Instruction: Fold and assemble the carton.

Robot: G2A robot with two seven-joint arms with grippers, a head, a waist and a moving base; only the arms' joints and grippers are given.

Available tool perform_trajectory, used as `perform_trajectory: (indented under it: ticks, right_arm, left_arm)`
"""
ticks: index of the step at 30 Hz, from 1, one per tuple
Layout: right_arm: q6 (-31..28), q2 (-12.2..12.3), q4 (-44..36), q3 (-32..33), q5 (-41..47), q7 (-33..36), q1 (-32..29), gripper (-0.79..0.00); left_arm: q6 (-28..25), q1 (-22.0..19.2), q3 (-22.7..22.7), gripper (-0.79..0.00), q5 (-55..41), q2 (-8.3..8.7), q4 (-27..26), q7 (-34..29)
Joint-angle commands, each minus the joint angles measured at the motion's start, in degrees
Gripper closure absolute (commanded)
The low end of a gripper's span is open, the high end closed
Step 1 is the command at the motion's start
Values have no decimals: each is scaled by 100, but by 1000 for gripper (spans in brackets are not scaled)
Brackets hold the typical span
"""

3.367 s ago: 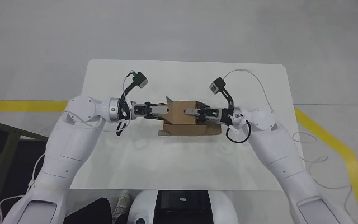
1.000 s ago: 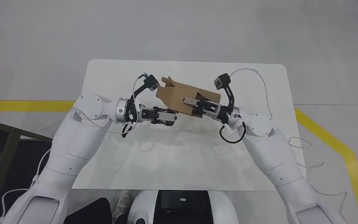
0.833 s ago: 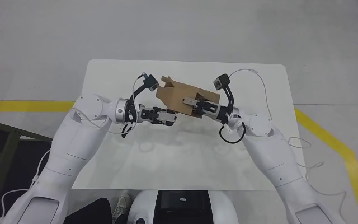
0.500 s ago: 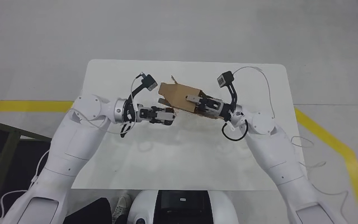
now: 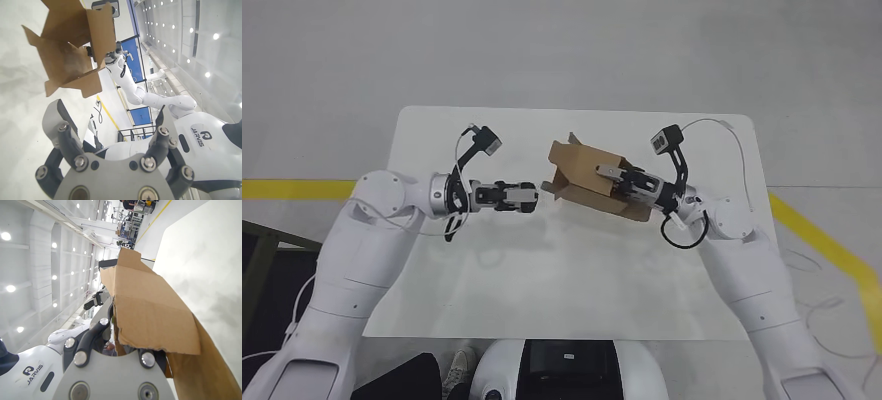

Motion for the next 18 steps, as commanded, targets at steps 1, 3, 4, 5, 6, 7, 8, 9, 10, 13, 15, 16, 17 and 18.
perform_trajectory:
  ticks: [1,3,4,5,6,7,8,9,10,13,15,16,17,18]
  right_arm:
    - [48,15,-35,44,58,101,-17,0]
    - [105,24,-84,69,133,194,-35,0]
    - [131,30,-109,80,151,244,-40,0]
    - [161,35,-135,91,186,292,-47,0]
    - [174,40,-162,106,208,326,-53,0]
    - [186,45,-192,117,213,349,-60,0]
    - [198,49,-225,123,226,373,-69,0]
    - [207,52,-253,126,235,388,-79,0]
    - [209,53,-282,125,241,398,-88,0]
    - [197,50,-338,100,280,401,-114,0]
    - [169,42,-349,69,324,393,-122,0]
    - [150,37,-348,51,347,385,-124,0]
    - [129,31,-344,32,367,377,-123,0]
    - [108,25,-337,12,386,369,-121,0]
  left_arm:
    - [-14,26,-31,-785,93,13,30,74]
    - [-55,51,-54,-785,135,19,71,149]
    - [-75,65,-61,-785,122,20,104,173]
    - [-89,72,-67,-785,100,20,142,201]
    - [-103,77,-65,-785,64,18,171,221]
    - [-117,79,-54,-785,15,14,194,223]
    - [-137,74,-44,-785,-24,9,215,223]
    - [-155,70,-26,-785,-76,3,234,221]
    - [-175,61,0,-785,-137,-6,249,203]
    - [-210,7,89,-785,-233,-32,306,194]
    - [-235,-29,156,-785,-341,-55,357,176]
    - [-254,-46,192,-785,-409,-68,384,162]
    - [-266,-61,224,-785,-494,-82,421,149]
    - [-287,-82,256,-785,-564,-94,450,120]
